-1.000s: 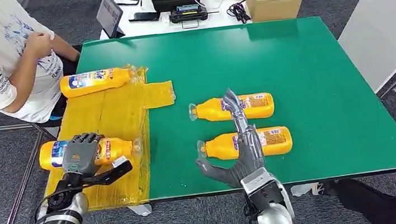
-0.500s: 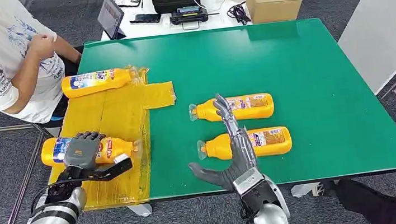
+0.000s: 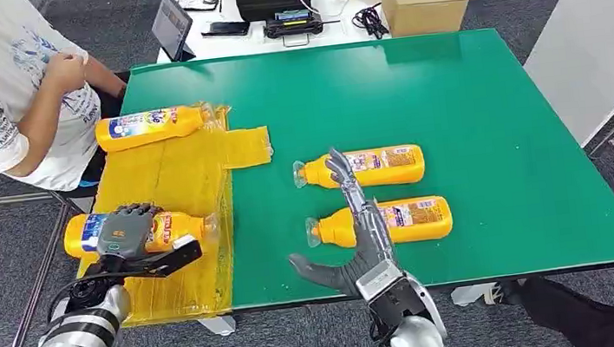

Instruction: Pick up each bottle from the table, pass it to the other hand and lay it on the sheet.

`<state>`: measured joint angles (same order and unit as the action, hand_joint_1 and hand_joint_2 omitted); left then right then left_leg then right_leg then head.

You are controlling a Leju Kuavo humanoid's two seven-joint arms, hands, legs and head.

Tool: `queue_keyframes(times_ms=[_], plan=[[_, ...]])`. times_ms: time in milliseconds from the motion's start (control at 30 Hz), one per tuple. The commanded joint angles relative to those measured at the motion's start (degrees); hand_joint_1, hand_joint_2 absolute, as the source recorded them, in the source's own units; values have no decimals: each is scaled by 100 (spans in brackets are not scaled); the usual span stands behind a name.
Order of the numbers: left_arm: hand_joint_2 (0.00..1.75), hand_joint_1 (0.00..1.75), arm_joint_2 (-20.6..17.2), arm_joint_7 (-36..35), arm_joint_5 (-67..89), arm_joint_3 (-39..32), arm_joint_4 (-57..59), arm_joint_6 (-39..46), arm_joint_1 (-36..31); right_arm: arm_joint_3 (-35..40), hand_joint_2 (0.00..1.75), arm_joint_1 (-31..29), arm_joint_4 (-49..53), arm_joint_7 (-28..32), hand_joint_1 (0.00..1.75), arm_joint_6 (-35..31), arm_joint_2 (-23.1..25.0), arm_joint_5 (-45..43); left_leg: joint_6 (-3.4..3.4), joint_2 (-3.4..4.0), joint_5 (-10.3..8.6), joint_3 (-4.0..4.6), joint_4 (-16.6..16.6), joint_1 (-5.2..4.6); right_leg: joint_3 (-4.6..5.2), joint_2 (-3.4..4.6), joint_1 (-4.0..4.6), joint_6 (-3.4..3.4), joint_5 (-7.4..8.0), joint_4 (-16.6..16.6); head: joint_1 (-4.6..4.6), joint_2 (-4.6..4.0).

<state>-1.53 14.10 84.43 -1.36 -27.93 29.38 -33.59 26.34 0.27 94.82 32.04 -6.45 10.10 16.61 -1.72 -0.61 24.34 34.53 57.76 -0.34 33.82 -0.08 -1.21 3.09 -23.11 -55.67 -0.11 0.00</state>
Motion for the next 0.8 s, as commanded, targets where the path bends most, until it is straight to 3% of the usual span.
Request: queue_keyframes(times_ms=[33, 133, 167, 200, 233, 333, 367, 467, 500, 600, 667, 800], plan=[[175, 175, 33, 1, -4, 73, 494, -95, -17, 96, 175, -197, -321, -20, 0, 13, -92, -13, 8, 12, 5, -18, -6, 4, -16, 9, 5, -11, -2, 8, 0, 0], [175, 175, 79, 212, -309, -36, 523, -557, 24, 72, 175, -188, -353, -46, 0, 76, -74, -15, 7, 10, 4, -18, -6, 3, -16, 7, 4, -10, -1, 7, 0, 0], [175, 145, 93, 236, -343, -34, 544, -638, 42, 74, 175, -188, -373, -51, 0, 92, -73, -15, 6, 9, 4, -16, -6, 1, -14, 7, 2, -7, -1, 6, 0, 0], [175, 28, 113, 268, -400, -60, 542, -649, 75, 74, 175, -188, -388, -53, 0, 99, -71, -15, 10, 15, 8, -25, -7, 6, -22, 11, 7, -13, -3, 8, 0, 0], [175, 0, 156, 376, -583, -145, 557, -769, 98, 74, 175, -189, -405, -54, 0, 112, -68, -10, 7, 11, 5, -22, -8, 2, -19, 9, 3, -9, -2, 8, 0, 0], [175, 0, 283, 667, -1197, -422, 510, -1087, 142, 62, 175, -182, -418, -57, 0, 114, -59, -4, 7, 8, 6, -29, -8, 2, -29, 6, 3, -9, -3, 9, -2, 0], [0, 0, 312, 718, -1344, -471, 505, -1217, 139, 62, 175, -188, -428, -69, 0, 135, -60, -12, 10, 14, 8, -36, -10, 8, -36, 11, 9, -14, -2, 16, 2, 0], [0, 0, 366, 799, -1818, -612, 480, -1687, 113, 66, 175, -248, -522, -119, 0, 191, -50, -22, 9, 10, 7, -34, -8, 6, -35, 8, 7, -12, -2, 13, -2, 0], [0, 0, 405, 1016, -2618, -1138, 532, -2590, 63, 72, 175, -329, -644, -151, 0, 232, -59, -29, 7, 7, 5, -31, -8, 3, -34, 6, 4, -10, -1, 12, 0, 0], [0, 0, 324, 1137, -3177, -1264, 523, -3346, 101, 51, 175, -445, -860, -125, 0, 298, -41, -99, 12, -3, 4, -43, -8, 5, -47, 2, 6, -17, 1, 14, 0, 0], [0, 0, 303, 1213, -3391, -1246, 462, -3509, 148, 42, 175, -455, -888, -109, 0, 303, -35, -116, 7, -37, -3, -52, -12, -1, -62, -29, 0, -13, -3, 12, -2, 0], [0, 0, 272, 1157, -3570, -1080, 437, -3631, 185, 34, 175, -459, -916, -100, 0, 320, -30, -150, 8, -26, -2, -71, -14, -2, -75, -19, -1, -14, -1, 13, -2, 0]])
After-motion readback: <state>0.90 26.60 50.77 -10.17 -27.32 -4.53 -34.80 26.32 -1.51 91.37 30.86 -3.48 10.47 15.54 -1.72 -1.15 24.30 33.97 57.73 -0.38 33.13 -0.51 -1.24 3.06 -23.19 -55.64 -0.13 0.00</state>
